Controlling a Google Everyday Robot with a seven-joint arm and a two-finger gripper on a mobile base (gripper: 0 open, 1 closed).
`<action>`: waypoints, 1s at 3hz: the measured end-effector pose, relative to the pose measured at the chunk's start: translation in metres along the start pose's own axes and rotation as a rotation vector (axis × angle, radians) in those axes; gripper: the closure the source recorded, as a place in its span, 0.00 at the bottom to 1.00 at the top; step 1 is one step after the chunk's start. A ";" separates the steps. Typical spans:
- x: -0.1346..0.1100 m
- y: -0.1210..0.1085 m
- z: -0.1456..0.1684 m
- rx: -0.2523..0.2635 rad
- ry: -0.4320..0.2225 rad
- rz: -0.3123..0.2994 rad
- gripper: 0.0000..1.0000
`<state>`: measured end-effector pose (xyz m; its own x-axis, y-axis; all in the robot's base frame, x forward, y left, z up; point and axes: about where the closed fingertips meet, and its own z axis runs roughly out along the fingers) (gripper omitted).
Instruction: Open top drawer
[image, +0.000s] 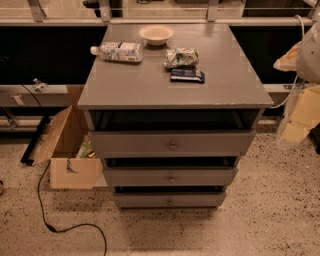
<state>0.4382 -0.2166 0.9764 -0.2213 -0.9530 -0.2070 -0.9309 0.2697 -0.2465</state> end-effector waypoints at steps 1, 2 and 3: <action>0.000 0.000 0.000 0.000 0.000 0.000 0.00; 0.001 0.010 0.023 -0.037 -0.004 -0.009 0.00; -0.006 0.029 0.075 -0.110 -0.054 -0.040 0.00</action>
Offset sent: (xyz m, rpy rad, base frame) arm -0.0093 0.0147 -0.0782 0.0294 0.1212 0.0550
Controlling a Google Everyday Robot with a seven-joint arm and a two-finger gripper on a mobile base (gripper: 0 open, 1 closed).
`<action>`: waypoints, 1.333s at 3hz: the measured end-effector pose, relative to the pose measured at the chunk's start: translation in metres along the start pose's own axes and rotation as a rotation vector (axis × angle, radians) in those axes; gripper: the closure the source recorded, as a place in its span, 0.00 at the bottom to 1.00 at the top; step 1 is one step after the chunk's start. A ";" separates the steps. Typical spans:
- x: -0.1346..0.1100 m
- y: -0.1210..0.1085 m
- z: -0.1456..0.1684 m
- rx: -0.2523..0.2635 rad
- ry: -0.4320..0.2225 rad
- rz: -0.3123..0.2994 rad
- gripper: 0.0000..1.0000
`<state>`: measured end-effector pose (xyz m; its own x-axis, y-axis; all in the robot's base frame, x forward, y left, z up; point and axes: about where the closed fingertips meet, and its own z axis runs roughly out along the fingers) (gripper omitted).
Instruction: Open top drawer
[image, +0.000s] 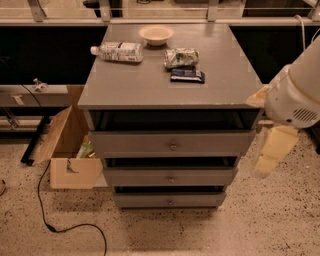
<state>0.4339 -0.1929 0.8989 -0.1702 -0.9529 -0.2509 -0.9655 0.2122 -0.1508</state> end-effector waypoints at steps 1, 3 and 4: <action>-0.009 0.007 0.065 -0.056 -0.109 -0.005 0.00; -0.006 -0.006 0.090 -0.054 -0.141 -0.018 0.00; -0.006 -0.031 0.134 -0.040 -0.178 -0.072 0.00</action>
Offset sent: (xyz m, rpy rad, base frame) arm 0.0049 0.0193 -0.0530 0.0956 0.0318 0.0324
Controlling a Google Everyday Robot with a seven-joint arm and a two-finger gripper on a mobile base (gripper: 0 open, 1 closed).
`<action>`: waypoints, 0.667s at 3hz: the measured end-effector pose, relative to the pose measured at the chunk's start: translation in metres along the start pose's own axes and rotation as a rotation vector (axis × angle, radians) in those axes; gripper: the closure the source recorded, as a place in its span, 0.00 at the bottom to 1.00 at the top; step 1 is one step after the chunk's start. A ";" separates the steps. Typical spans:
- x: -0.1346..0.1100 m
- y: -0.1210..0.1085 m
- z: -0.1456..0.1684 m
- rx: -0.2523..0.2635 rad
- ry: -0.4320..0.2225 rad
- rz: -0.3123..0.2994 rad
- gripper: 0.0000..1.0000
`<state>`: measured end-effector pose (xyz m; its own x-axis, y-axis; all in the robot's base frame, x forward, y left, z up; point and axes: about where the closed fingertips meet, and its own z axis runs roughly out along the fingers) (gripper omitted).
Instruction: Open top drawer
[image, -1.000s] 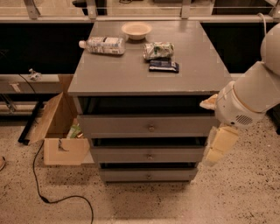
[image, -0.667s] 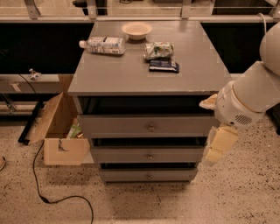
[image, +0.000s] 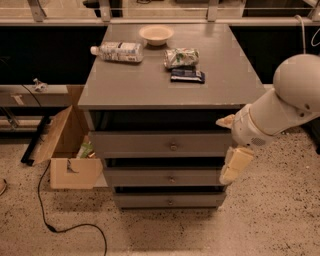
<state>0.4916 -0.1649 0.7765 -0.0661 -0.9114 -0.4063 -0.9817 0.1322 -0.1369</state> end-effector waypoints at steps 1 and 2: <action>0.007 -0.025 0.038 0.015 -0.016 -0.042 0.00; 0.013 -0.048 0.071 0.037 -0.010 -0.068 0.00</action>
Offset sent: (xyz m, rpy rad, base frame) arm 0.0947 0.0138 -0.0972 -0.0218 -0.1043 0.0599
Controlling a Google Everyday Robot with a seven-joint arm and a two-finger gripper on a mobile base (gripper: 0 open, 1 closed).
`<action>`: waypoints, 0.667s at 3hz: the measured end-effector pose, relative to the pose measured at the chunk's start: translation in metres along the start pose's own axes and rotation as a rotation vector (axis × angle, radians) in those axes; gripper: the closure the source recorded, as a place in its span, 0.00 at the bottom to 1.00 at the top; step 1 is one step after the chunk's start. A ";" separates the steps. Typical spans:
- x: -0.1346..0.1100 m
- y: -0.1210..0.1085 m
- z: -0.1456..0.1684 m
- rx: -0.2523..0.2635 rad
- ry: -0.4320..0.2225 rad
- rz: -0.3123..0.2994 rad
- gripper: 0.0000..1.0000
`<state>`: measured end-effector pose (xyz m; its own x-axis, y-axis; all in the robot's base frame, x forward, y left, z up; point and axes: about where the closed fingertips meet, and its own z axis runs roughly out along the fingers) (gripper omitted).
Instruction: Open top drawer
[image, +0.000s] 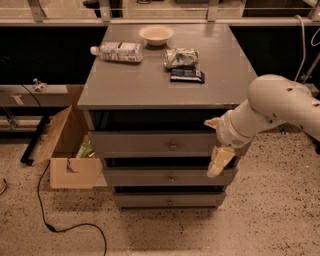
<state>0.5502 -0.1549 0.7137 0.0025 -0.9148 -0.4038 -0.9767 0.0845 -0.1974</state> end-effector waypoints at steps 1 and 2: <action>0.011 -0.019 0.025 0.030 0.018 -0.012 0.00; 0.023 -0.038 0.044 0.053 0.036 -0.007 0.00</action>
Offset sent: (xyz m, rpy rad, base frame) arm 0.0750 -0.0169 -0.0598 -0.0581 -0.0745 -0.0488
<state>0.5963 -0.1617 0.6730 0.0010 -0.9292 -0.3696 -0.9640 0.0974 -0.2474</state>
